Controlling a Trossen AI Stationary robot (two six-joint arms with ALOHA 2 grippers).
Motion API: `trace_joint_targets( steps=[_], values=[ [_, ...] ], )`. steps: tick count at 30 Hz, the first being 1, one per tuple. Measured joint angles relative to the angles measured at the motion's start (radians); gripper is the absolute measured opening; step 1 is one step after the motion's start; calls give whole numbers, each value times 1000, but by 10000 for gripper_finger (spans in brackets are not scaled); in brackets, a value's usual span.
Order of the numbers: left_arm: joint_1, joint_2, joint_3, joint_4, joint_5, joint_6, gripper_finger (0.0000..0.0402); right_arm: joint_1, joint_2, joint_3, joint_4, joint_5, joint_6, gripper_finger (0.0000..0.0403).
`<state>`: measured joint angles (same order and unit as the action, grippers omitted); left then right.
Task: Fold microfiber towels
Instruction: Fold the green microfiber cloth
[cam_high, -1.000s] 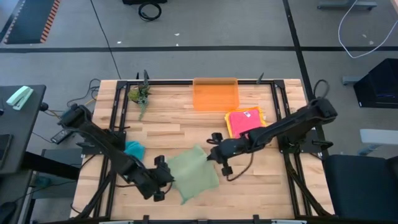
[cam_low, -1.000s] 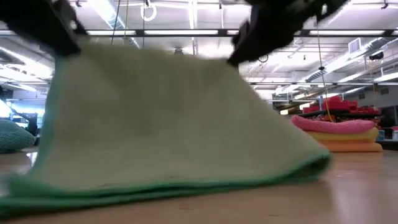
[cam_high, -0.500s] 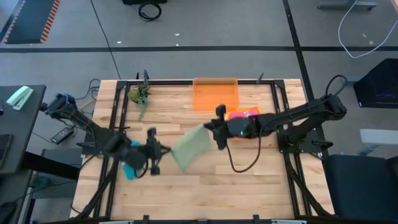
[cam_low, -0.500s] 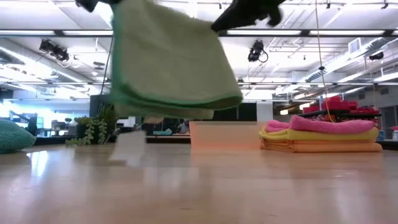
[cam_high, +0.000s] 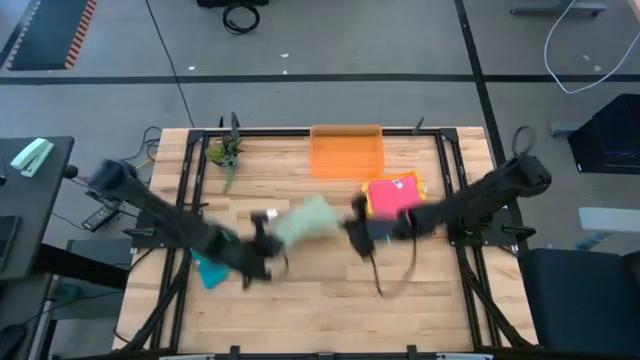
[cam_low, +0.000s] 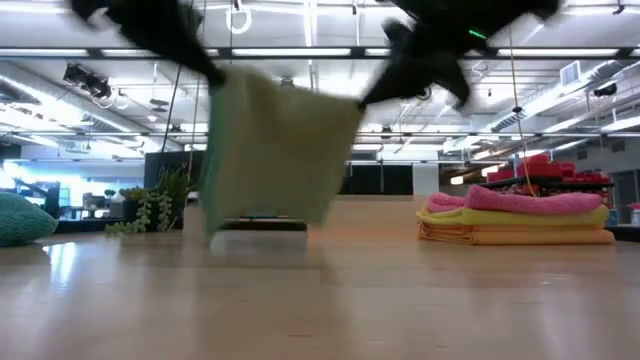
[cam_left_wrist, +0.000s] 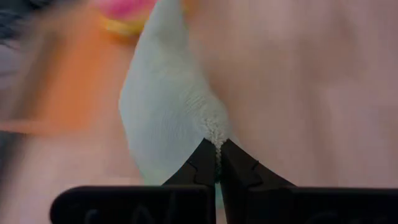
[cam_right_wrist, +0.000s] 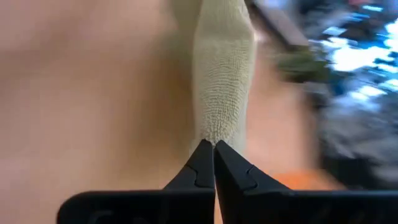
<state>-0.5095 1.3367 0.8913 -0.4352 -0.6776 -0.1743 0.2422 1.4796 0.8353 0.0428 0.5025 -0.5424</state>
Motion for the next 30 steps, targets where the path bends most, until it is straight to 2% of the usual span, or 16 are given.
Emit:
trace_joint_targets(
  steps=[3,6,9,11,16,19,24,30],
  values=[
    [-121,271,-13,175,21,-148,10,176,104,-166,167,21,134,2],
    [-206,527,45,383,24,-155,10,339,226,-239,316,138,234,1],
    [-250,690,177,382,-18,-138,10,459,321,-223,338,215,314,1],
    [-262,754,273,331,-11,-152,10,503,355,-194,342,221,360,1],
    [-257,803,438,142,4,-150,23,534,355,-158,304,192,480,11],
    [-251,799,509,19,30,-180,39,533,308,-153,289,145,557,33],
    [-256,793,643,-197,21,-217,76,533,214,-157,164,81,748,73],
    [-258,793,714,-300,11,-268,123,511,90,-156,52,-94,1030,134]
  ],
)
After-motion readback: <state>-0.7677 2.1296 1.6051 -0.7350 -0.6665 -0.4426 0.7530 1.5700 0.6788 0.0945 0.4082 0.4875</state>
